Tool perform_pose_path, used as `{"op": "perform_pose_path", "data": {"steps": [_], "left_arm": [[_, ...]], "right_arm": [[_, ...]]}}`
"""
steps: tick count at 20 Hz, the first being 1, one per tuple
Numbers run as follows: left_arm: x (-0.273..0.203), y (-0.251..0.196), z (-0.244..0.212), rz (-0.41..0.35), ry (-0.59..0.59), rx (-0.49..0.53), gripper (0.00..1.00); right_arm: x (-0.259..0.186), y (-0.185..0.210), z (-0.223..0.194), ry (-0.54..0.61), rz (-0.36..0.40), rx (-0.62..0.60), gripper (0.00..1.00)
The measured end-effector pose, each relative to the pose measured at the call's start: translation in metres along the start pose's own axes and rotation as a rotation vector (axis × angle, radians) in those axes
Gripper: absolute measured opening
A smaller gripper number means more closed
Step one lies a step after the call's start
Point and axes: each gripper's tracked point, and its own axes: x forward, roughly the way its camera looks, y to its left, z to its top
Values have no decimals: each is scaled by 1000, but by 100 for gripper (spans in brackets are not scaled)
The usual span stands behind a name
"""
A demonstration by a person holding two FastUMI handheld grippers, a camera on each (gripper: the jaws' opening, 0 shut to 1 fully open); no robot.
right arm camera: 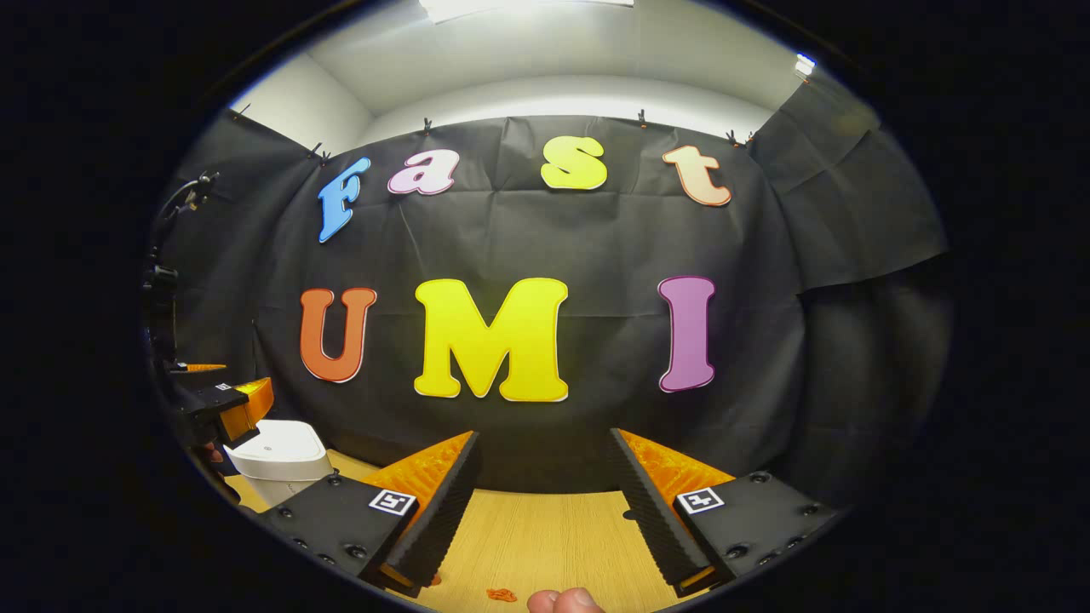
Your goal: Press the lid of the desktop garbage bin to open it, pick up the crumpled paper on the desktop and throw it into the bin, then pick up the pop can on the desktop and drop it into the bin, and finally close the garbage bin lid.
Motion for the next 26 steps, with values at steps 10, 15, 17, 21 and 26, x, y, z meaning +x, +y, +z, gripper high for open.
{"op": "perform_pose_path", "data": {"steps": [10, 15, 17, 21, 26], "left_arm": [[45, 52, -44, 231, 139, 36, 62], [57, 67, -71, 295, 204, -6, 19], [59, 68, -79, 298, 221, -31, 10], [59, 68, -100, 297, 308, -74, 3], [61, 66, -123, 296, 384, -85, 3]], "right_arm": [[18, 2, -7, 29, 55, -34, 94], [18, 4, -5, 30, 59, -67, 94], [17, 8, -3, 27, 61, -72, 95], [14, 7, -4, 27, 53, -76, 95], [13, 1, -8, 36, 33, -59, 95]]}}
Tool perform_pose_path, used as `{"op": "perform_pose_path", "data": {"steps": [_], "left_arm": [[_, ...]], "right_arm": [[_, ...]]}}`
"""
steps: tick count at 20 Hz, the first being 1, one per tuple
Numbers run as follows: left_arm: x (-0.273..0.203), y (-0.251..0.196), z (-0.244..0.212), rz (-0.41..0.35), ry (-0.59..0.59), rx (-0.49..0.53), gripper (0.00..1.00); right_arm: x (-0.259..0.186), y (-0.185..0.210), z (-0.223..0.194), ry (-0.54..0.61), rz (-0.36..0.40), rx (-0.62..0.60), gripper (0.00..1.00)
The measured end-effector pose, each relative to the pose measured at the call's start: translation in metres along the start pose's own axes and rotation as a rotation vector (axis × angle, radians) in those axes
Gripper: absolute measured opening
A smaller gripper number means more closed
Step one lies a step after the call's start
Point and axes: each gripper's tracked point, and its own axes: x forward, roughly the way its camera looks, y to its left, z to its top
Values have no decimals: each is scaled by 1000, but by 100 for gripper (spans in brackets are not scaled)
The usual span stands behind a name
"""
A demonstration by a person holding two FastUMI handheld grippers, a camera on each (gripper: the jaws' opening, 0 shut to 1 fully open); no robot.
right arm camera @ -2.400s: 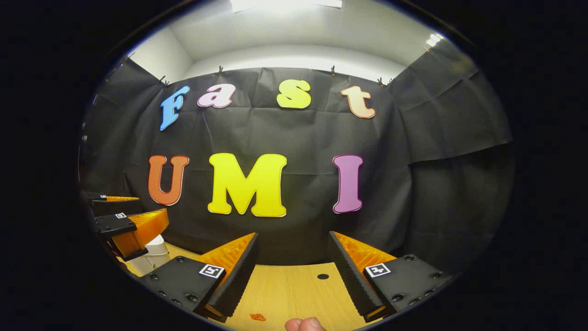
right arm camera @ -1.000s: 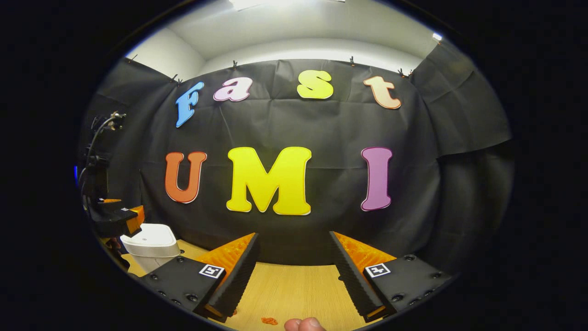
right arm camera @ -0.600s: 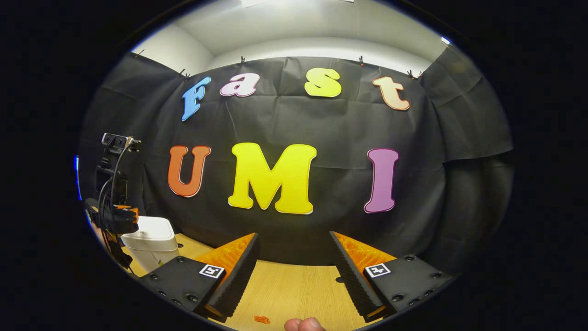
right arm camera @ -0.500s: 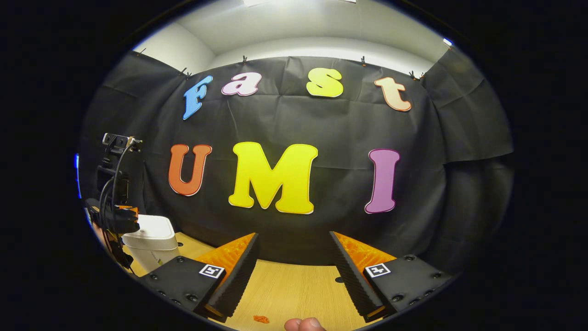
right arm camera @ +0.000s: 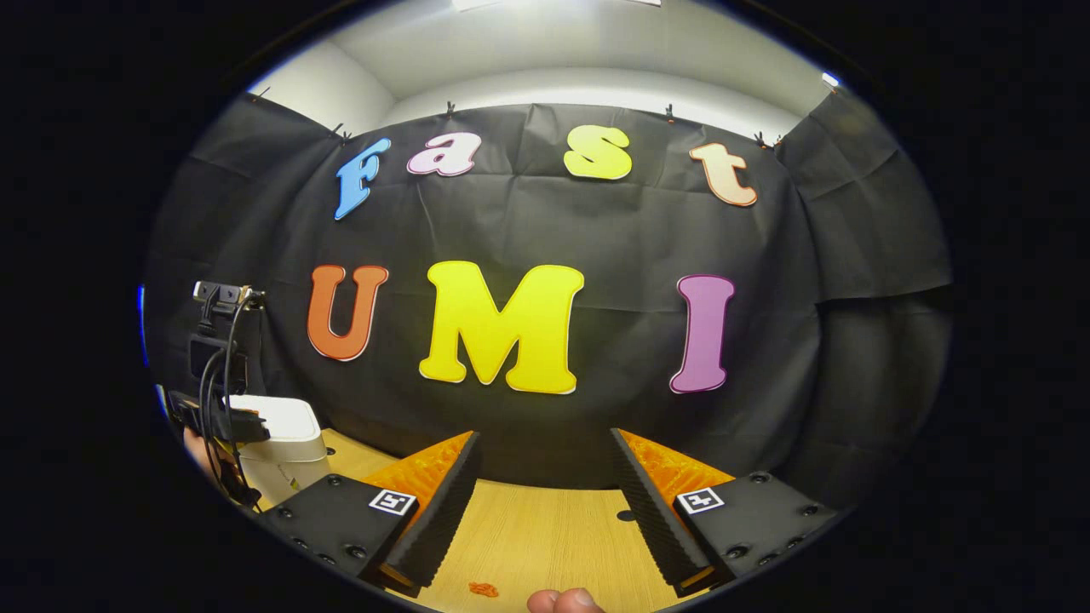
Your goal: Press the lid of the desktop garbage bin to open it, pick up the crumpled paper on the desktop and throw it into the bin, then pick up the pop can on the desktop and drop it into the bin, and finally close the garbage bin lid.
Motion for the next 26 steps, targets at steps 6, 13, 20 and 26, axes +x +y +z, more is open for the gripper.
{"op": "perform_pose_path", "data": {"steps": [6, 13, 20, 26], "left_arm": [[-4, 1, 9, -41, -10, -41, 3], [-47, -18, 81, -147, -207, -51, 3], [-83, -36, 116, -276, -332, -27, 3], [-131, -60, 123, -446, -417, -15, 34]], "right_arm": [[-2, 6, -7, 11, 6, 31, 94], [-9, 7, -3, 0, 1, 62, 94], [-13, 0, 1, -20, -8, 96, 95], [-16, -1, 3, -27, -24, 106, 95]]}}
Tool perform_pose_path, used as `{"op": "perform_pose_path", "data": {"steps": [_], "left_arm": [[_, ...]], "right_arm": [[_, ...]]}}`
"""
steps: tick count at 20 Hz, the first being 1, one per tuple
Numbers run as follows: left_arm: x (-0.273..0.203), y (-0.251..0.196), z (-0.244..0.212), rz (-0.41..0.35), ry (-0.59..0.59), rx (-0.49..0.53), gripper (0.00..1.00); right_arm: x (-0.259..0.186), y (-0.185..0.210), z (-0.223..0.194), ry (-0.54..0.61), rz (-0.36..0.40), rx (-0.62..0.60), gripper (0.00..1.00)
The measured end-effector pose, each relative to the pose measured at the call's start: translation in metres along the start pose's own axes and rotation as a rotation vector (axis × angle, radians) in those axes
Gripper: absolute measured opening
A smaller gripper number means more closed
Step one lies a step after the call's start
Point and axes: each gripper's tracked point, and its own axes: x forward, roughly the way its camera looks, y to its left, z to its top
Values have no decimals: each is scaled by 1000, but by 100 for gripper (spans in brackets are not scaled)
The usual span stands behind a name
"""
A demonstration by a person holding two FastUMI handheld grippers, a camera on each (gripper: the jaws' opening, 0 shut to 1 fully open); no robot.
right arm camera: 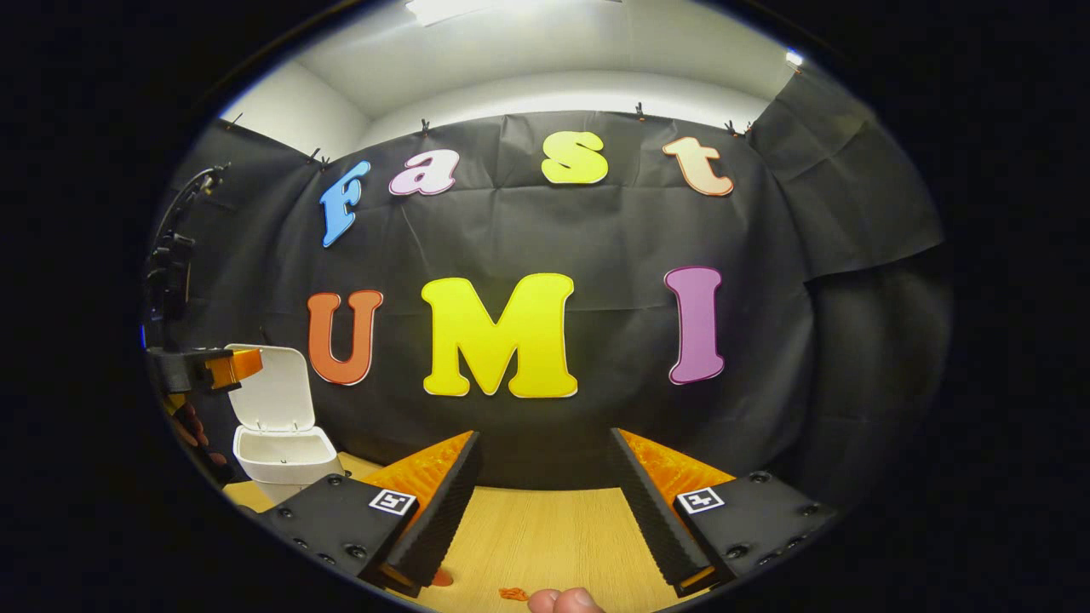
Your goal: Press the lid of the desktop garbage bin to open it, pick up the crumpled paper on the desktop and throw it into the bin, then pick up the pop can on the desktop and drop it into the bin, and finally close the garbage bin lid.
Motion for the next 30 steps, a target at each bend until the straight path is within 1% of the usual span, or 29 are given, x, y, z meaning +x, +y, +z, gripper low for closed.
{"op": "perform_pose_path", "data": {"steps": [1, 2, 3, 4, 5, 6, 7, 10, 11, 13, 15, 17, 19, 22, 25, 27, 29, 30], "left_arm": [[-4, -6, 0, -24, -2, 5, 36], [-7, -17, -2, -71, 4, 9, 46], [-9, -29, -3, -119, 7, 10, 72], [-11, -34, -5, -137, 4, 8, 99], [-12, -37, -6, -149, 4, 1, 93], [-14, -42, -9, -171, 3, -5, 97], [-18, -44, -11, -182, 0, -5, 98], [-28, -47, -22, -194, 13, 34, 98], [-34, -44, -26, -189, 21, 40, 98], [-50, -46, -37, -207, 44, 55, 98], [-62, -45, -46, -212, 68, 70, 98], [-79, -40, -61, -197, 112, 91, 98], [-92, -37, -73, -188, 148, 96, 98], [-103, -36, -83, -190, 188, 99, 98], [-108, -29, -94, -173, 230, 96, 98], [-110, -21, -98, -156, 245, 106, 98], [-110, -11, -104, -132, 266, 125, 98], [-109, -7, -104, -120, 275, 116, 98]], "right_arm": [[-1, -1, -1, 4, -5, 2, 95], [-1, -1, -5, 11, -8, -1, 95], [-2, -6, -6, 14, -18, -3, 95], [-1, -8, -11, 23, -20, -8, 95], [0, -9, -16, 32, -16, -10, 95], [0, -9, -20, 43, -10, -9, 95], [0, -11, -27, 60, -4, -5, 95], [0, -5, -67, 151, 68, 10, 95], [0, -3, -80, 182, 81, 1, 95], [-2, -6, -112, 255, 101, -1, 94], [-4, -4, -137, 304, 125, -8, 95], [-6, 2, -170, 356, 175, -25, 95], [-3, 4, -198, 407, 197, -41, 94], [0, 11, -236, 474, 238, -57, 95], [5, 18, -285, 572, 275, -54, 95], [7, 21, -309, 620, 289, -65, 95], [9, 27, -346, 682, 309, -96, 94], [10, 29, -363, 719, 313, -107, 94]]}}
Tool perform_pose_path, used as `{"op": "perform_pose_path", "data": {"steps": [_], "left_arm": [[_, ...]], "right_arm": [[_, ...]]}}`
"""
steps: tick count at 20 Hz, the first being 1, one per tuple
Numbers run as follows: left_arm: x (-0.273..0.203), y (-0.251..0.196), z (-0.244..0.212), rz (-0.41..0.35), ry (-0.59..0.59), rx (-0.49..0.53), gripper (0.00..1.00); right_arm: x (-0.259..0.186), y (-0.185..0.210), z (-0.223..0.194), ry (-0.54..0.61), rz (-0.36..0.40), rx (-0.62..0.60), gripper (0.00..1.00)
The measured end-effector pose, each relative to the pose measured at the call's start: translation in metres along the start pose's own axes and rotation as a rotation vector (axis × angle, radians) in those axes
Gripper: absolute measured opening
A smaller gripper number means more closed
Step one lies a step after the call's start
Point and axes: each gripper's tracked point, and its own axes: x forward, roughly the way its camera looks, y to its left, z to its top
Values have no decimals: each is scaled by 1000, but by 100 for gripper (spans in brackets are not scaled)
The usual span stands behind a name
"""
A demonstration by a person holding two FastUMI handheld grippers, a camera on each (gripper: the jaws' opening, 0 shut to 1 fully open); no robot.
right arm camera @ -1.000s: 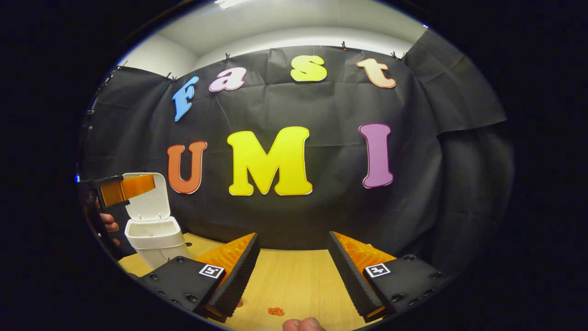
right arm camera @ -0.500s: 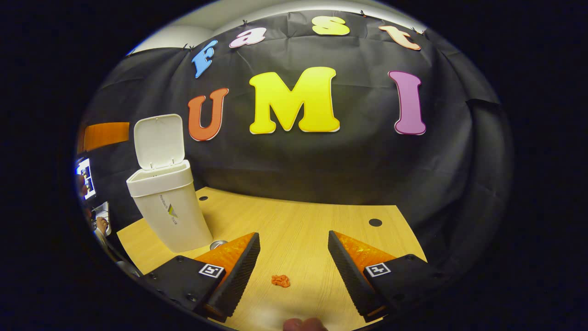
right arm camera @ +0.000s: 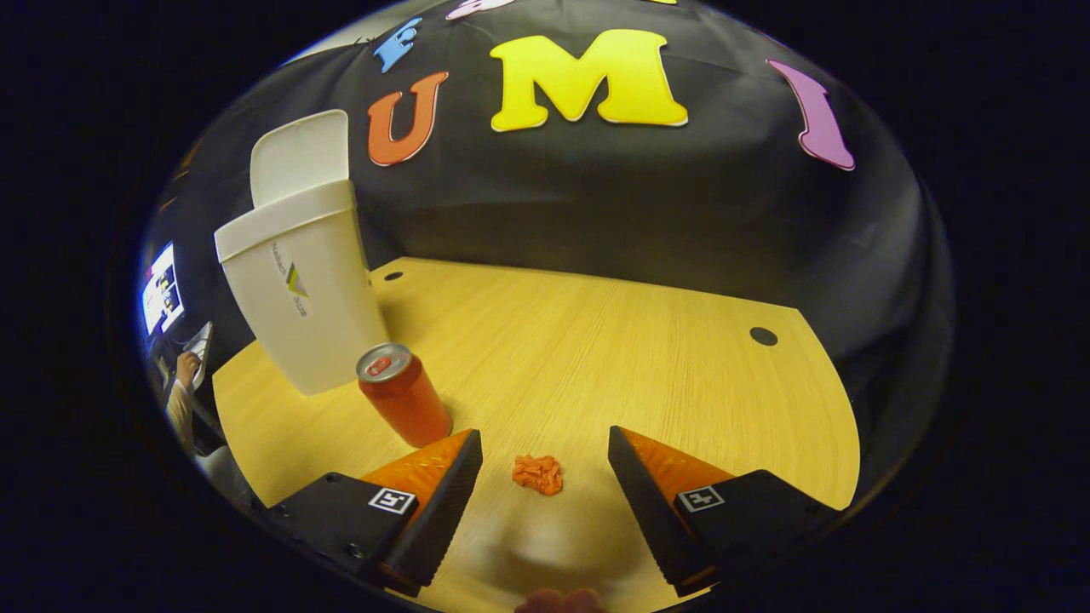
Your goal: Press the lid of the desktop garbage bin to open it, pick up the crumpled paper on the desktop and throw it into the bin, then pick up the pop can on the desktop and drop it into the bin, and finally close the garbage bin lid.
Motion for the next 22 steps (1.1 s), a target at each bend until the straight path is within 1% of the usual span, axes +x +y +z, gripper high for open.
{"op": "perform_pose_path", "data": {"steps": [5, 6, 8, 10, 11, 12, 13, 14, 15, 16, 17, 19, 20, 21, 22], "left_arm": [[-4, 18, -6, 49, 25, -1, 98], [-5, 25, -7, 66, 32, -5, 98], [-8, 34, -9, 91, 39, -12, 98], [-12, 42, -11, 111, 44, -8, 99], [-12, 44, -10, 119, 45, -8, 98], [-13, 47, -11, 128, 47, -9, 99], [-14, 50, -11, 134, 48, -7, 98], [-15, 50, -10, 139, 48, -3, 99], [-15, 52, -10, 144, 47, 1, 98], [-16, 52, -10, 148, 47, 3, 98], [-17, 52, -9, 150, 47, 4, 98], [-18, 54, -7, 155, 42, 7, 98], [-20, 56, -5, 158, 36, 8, 98], [-21, 57, -3, 163, 30, 7, 98], [-21, 58, -5, 167, 34, -2, 98]], "right_arm": [[29, 6, -20, 70, 16, -14, 95], [38, 8, -33, 107, 17, -8, 96], [43, 8, -45, 140, 16, -11, 95], [48, 7, -51, 161, 16, -7, 93], [49, 7, -53, 166, 15, -4, 88], [51, 6, -52, 170, 10, 5, 81], [53, 3, -55, 181, -2, 7, 69], [54, 4, -58, 194, -4, 7, 54], [55, 5, -57, 197, -4, -8, 51], [54, 0, -57, 205, -25, -37, 53], [56, 0, -57, 220, -25, -33, 31], [55, -1, -57, 227, -31, -14, 31], [55, -2, -58, 235, -34, -7, 21], [54, -2, -56, 236, -36, -6, 19], [54, -1, -57, 246, -31, -2, 20]]}}
